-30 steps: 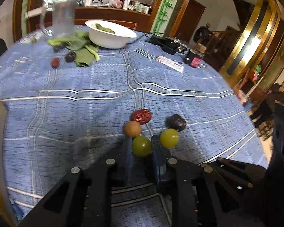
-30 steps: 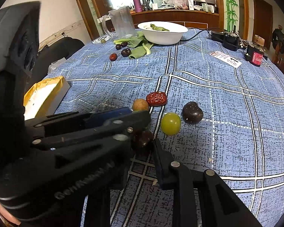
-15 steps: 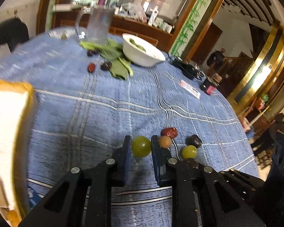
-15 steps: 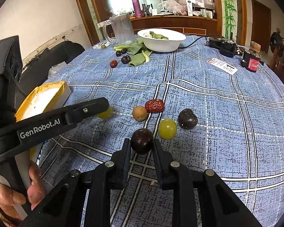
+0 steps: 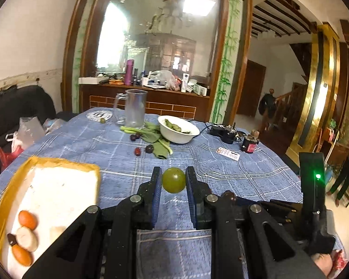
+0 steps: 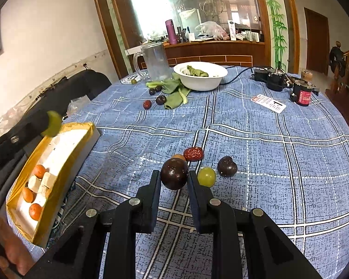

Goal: Organize fruits
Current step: 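Carry the plum and grape over the tray and open both tools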

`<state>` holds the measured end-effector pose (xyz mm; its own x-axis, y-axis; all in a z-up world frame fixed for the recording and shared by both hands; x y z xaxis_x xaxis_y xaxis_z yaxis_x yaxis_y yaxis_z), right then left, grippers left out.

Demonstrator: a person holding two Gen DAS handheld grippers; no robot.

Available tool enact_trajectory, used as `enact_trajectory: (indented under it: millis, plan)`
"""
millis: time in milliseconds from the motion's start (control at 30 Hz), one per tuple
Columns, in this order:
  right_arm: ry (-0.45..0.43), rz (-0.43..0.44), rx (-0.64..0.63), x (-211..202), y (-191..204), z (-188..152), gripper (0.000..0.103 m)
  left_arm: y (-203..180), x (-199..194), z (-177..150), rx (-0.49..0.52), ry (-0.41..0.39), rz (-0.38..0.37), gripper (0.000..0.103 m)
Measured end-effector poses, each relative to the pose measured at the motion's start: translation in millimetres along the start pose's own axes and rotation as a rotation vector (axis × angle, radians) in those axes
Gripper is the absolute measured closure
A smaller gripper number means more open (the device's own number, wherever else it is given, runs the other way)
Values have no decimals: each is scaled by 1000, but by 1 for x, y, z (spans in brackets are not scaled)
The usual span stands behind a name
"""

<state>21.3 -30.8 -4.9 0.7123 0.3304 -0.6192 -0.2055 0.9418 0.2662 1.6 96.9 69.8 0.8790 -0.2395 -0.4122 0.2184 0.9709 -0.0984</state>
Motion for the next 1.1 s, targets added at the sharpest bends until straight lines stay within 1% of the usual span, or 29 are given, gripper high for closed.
enact_trajectory:
  millis: [200, 333, 467, 533, 600, 733, 833, 867, 967, 1100]
  plan:
    - [-21, 6, -6, -6, 7, -1, 78, 46, -26, -9, -62, 40, 92, 83]
    - [-6, -10, -50, -3, 22, -6, 78, 87, -44, -18, -111, 57, 174, 83]
    - [0, 27, -85, -6, 54, -11, 78, 131, -63, -28, -161, 63, 253, 83]
    - [24, 75, -107, -5, 83, -16, 78, 155, -73, -36, -192, 69, 291, 83]
    - [42, 104, -138, -2, 108, -21, 78, 173, -77, -45, -224, 86, 315, 83]
    - [88, 176, -211, 6, 169, -29, 78, 200, -84, -63, -281, 115, 336, 83]
    - [141, 214, -244, 18, 206, -36, 78, 209, -85, -76, -305, 131, 336, 83]
    - [152, 218, -252, 22, 212, -38, 78, 210, -83, -78, -310, 137, 333, 83]
    - [196, 207, -278, 42, 232, -45, 77, 213, -81, -85, -321, 157, 326, 83]
    - [244, 156, -294, 71, 241, -53, 77, 209, -74, -90, -328, 178, 298, 83]
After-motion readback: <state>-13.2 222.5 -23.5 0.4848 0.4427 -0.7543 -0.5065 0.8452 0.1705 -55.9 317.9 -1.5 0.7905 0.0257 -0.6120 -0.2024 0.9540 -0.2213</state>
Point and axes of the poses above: each gripper's, at about its wrist camera, not at the fingertips, and x roughly the way its jaws point, y to its left, z to its top, the point moved 10 cm from there along x, roughly the way its jaws point, and after that the axes turned 4 degrees about x, right-handed, at the moved point
